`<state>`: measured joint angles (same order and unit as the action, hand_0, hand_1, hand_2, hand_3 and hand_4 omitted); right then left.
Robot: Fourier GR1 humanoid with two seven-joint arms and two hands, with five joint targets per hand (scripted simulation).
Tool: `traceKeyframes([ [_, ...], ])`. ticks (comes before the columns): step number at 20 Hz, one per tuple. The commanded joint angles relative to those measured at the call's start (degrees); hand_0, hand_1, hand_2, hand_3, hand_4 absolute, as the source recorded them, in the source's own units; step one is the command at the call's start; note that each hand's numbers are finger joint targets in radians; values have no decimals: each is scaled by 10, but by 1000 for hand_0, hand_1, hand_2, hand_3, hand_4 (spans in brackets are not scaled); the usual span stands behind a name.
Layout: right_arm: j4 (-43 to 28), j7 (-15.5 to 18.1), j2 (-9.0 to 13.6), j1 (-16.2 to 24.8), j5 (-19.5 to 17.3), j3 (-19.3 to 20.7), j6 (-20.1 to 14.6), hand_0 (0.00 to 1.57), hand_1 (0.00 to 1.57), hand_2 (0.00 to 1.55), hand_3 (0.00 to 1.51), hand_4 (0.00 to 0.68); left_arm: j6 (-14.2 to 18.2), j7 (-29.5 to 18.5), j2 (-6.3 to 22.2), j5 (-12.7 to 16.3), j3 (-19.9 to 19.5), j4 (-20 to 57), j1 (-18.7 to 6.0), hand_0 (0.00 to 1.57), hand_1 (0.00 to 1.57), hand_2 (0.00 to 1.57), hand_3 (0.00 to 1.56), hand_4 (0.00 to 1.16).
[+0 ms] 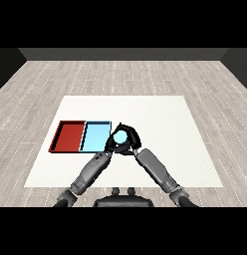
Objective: Pick the blue can and put it in the blue box
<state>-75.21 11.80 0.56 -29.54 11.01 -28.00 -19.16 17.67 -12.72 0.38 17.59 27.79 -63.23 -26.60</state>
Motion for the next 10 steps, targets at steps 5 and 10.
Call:
traceKeyframes([
  [5, -39, -36, -5, -1, 10, -24, -22, 1479, 1479, 1458, 1402, 565, 68, 25, -3, -63, 34, 54, -53, 0, 0, 0, 0, 0],
  [10, -37, -22, -3, 15, 6, 9, 26, 1473, 1473, 1455, 1400, 572, 103, 42, -3, -13, 36, 1, -25, 1112, 1112, 1098, 839, 694],
])
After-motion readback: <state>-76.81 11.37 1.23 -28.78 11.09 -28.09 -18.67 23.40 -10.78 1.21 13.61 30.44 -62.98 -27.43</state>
